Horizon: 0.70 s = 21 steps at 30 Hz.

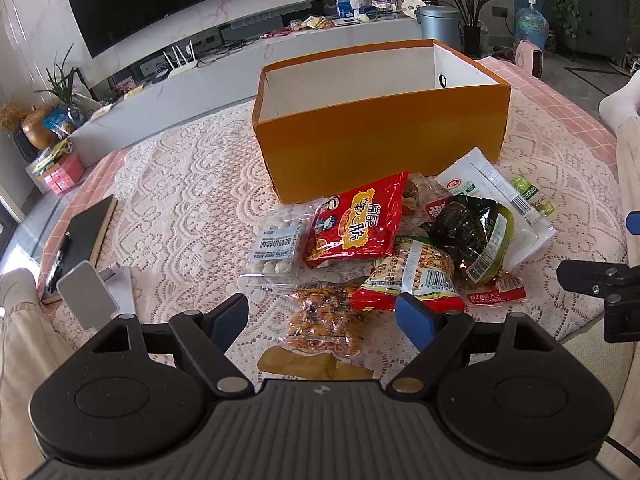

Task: Organize snacks
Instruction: 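Reach the left tool toward the peanut bag while the right tool reaches the dark green pack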

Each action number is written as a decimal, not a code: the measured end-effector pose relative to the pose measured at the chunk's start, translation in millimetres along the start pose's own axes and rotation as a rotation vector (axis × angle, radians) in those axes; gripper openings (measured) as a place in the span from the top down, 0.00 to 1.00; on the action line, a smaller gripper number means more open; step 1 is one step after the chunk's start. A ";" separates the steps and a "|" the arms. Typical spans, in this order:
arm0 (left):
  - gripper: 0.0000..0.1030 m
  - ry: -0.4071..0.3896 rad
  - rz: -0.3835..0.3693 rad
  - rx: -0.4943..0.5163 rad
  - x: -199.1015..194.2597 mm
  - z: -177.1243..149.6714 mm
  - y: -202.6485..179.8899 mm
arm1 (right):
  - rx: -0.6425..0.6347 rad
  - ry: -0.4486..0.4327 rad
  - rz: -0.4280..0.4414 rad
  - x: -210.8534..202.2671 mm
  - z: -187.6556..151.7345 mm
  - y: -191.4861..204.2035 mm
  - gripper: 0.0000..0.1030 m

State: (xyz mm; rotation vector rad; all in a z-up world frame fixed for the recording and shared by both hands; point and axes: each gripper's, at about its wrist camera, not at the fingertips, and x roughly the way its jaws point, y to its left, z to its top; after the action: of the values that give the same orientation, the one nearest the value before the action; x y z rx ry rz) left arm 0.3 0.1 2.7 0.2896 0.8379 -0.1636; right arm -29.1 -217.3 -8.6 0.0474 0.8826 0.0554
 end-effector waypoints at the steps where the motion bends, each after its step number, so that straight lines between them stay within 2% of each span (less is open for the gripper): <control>1: 0.05 0.004 -0.006 -0.005 0.2 0.2 0.8 | -0.002 0.005 0.001 0.0 0.0 -0.3 0.04; 6: 0.05 -0.003 -0.059 -0.045 -2.7 0.7 3.8 | -0.018 -0.013 -0.014 -0.2 -0.4 0.0 0.04; 10: 0.05 -0.001 -0.065 -0.028 -4.0 0.4 3.5 | -0.025 -0.018 -0.016 0.0 -0.7 0.1 0.04; 12: 0.09 -0.006 -0.097 -0.023 -5.5 -0.2 3.5 | -0.023 -0.022 -0.011 -0.3 -1.3 0.1 0.04; 15: 0.13 -0.053 -0.149 -0.021 -7.1 0.4 2.9 | -0.019 -0.001 -0.004 -1.1 -1.5 -1.0 0.04; 16: 0.14 -0.125 -0.160 -0.024 -9.0 0.0 1.7 | -0.016 -0.007 0.001 -1.3 -1.9 -1.3 0.04; 17: 0.16 -0.140 -0.174 -0.024 -9.3 0.3 1.2 | -0.015 -0.015 0.006 -1.1 -2.1 -1.6 0.05; 18: 0.22 -0.155 -0.185 -0.009 -9.1 0.6 -0.5 | -0.015 -0.022 0.010 -0.6 -2.3 -2.1 0.12; 19: 0.26 -0.132 -0.196 0.013 -7.1 1.6 -2.5 | -0.015 -0.029 0.014 0.0 -2.4 -2.4 0.18; 21: 0.29 -0.095 -0.213 0.049 -2.4 2.5 -5.7 | -0.019 -0.034 0.022 2.9 -2.5 -3.4 0.21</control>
State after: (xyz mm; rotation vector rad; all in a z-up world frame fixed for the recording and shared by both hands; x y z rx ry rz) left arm -1.0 -6.0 5.0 0.2363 0.7697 -0.3942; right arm -29.2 -220.4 -12.6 0.0409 0.8479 0.0834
